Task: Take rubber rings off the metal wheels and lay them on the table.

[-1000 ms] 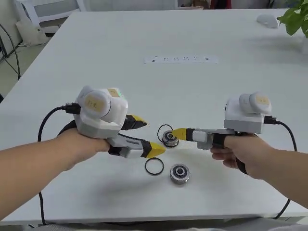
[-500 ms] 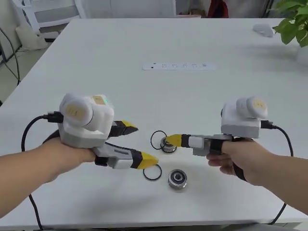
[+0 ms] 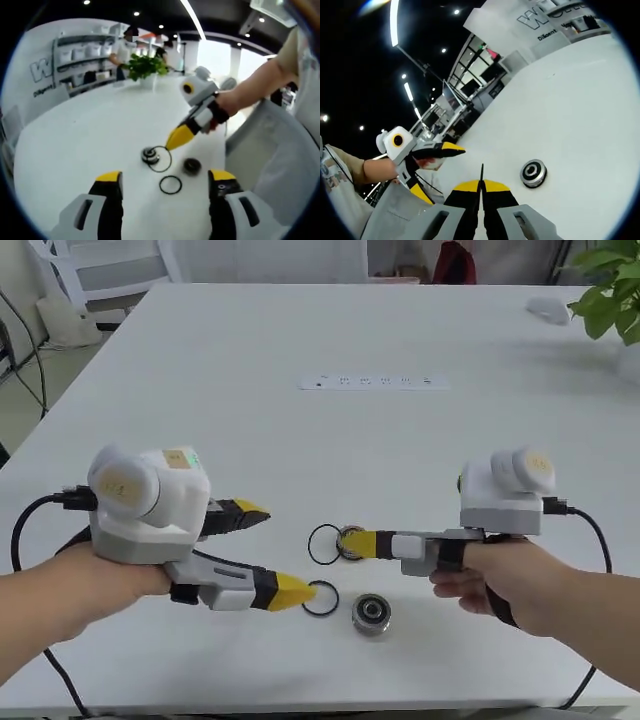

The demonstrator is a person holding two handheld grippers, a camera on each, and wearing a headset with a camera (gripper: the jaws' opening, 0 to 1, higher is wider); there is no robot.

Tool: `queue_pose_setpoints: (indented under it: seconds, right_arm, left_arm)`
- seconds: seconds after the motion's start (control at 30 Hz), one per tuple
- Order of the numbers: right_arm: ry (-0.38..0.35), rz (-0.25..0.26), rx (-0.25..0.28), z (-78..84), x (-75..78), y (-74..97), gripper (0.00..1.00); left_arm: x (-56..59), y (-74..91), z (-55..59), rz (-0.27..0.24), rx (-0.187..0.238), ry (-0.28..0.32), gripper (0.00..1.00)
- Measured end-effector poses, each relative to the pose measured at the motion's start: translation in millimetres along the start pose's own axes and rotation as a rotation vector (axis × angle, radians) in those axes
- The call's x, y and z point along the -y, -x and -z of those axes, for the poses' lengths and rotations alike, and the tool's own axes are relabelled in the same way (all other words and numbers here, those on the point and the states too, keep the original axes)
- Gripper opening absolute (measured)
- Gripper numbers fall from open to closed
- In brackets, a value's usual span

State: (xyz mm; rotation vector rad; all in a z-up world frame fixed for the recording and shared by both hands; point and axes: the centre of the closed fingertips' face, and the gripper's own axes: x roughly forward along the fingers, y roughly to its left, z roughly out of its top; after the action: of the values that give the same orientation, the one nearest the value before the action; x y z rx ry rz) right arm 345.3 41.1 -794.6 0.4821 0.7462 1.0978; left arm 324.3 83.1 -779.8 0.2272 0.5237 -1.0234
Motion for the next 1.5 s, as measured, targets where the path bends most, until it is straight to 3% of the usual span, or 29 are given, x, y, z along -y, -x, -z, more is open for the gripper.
queue_pose_setpoints:
  seconds: [0.53,0.97,1.5]
  right_arm:
    - [-0.011,-0.024,-0.087,22.4,-5.3,-9.9,0.0]
    - [-0.028,-0.012,-0.162,40.8,1.8,-10.2,0.0]
    - [-0.038,-0.004,-0.188,47.2,12.3,-12.5,0.0]
  left_arm:
    - [3.2,15.1,10.8,-0.008,-0.004,0.0,0.75]
    - [4.8,19.2,20.9,-0.011,-0.017,0.01,0.77]
    - [6.7,17.4,28.8,-0.008,-0.032,0.025,0.77]
